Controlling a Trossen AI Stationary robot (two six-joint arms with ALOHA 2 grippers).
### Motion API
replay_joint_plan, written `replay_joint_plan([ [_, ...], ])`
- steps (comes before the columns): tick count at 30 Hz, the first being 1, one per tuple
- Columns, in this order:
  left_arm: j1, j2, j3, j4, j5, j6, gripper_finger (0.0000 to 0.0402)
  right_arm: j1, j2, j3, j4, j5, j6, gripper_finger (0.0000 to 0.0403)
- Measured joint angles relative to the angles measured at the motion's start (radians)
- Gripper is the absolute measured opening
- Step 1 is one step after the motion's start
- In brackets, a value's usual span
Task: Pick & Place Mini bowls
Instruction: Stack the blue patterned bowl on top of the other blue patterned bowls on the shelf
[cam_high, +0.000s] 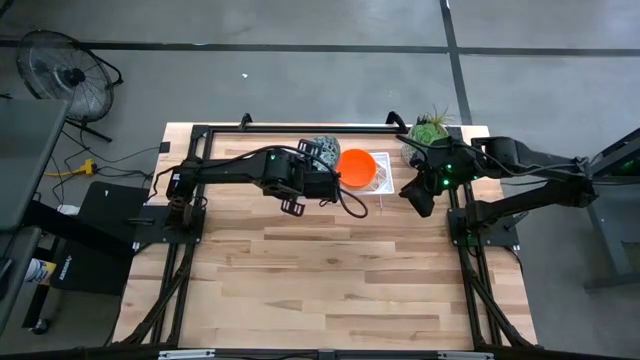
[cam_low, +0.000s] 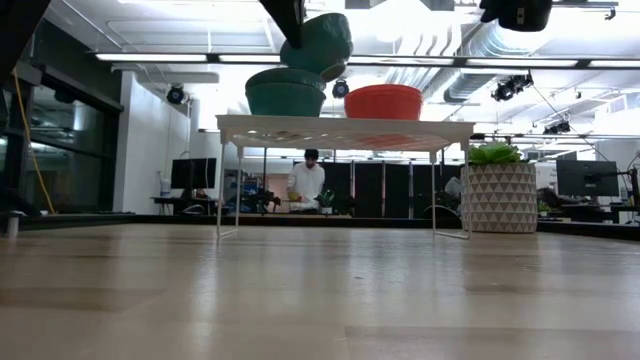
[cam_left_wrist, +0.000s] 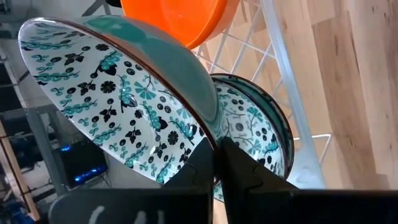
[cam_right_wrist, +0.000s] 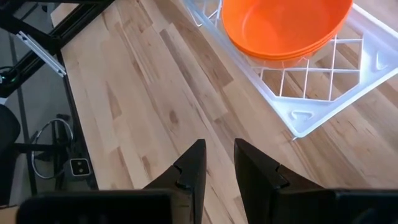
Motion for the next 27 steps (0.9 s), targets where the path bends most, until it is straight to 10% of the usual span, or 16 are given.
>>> replay_joint_plan([
  [19, 0.014, -0.125, -0.007, 0.001, -0.013, 0.17, 0.0, 0.0, 0.0, 0.0, -0.043, -0.001, 0.001, 0.0071],
  [27, 0.027, -0.29, -0.372, 0.001, 0.074, 0.234, 0.0, 0.0, 0.0, 0.0, -0.043, 0.003, 0.005, 0.0071],
])
